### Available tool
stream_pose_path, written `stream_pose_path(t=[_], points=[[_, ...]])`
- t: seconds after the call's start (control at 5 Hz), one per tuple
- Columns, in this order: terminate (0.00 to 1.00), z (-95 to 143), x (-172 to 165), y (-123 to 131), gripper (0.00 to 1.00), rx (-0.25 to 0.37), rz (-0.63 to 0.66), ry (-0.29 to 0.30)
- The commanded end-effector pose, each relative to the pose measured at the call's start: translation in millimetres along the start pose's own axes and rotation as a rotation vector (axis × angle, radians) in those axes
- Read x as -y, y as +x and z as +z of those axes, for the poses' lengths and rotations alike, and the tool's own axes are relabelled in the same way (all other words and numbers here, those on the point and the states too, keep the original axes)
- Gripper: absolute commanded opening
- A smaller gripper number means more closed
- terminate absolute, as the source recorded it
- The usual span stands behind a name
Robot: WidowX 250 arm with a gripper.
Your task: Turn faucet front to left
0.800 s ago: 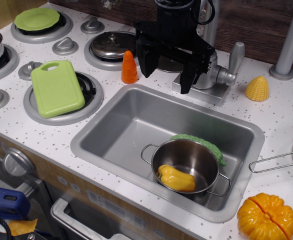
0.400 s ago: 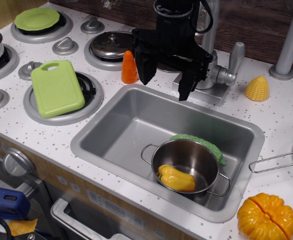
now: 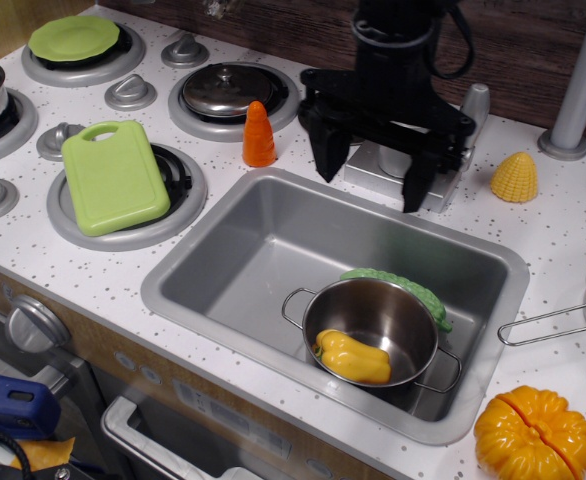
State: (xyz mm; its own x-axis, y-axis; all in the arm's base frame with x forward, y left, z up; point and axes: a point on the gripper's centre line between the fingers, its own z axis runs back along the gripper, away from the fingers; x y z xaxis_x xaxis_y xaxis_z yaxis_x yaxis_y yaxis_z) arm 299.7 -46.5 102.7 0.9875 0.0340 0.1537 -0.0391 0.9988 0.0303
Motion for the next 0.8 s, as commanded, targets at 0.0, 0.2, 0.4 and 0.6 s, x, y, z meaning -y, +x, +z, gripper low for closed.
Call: stream_pose_path(t=[0.0, 0.2, 0.4, 0.6], points=[[0.0, 15, 18, 16, 1.0, 0.144, 0.009, -0.007], [0.0, 15, 24, 27, 1.0, 0.189, -0.003, -0.01], [0.0, 14, 27, 38, 1.0, 0.228, -0.036, -0.003], [0.0, 13, 22, 46, 1.0, 0.248, -0.076, 0.0]])
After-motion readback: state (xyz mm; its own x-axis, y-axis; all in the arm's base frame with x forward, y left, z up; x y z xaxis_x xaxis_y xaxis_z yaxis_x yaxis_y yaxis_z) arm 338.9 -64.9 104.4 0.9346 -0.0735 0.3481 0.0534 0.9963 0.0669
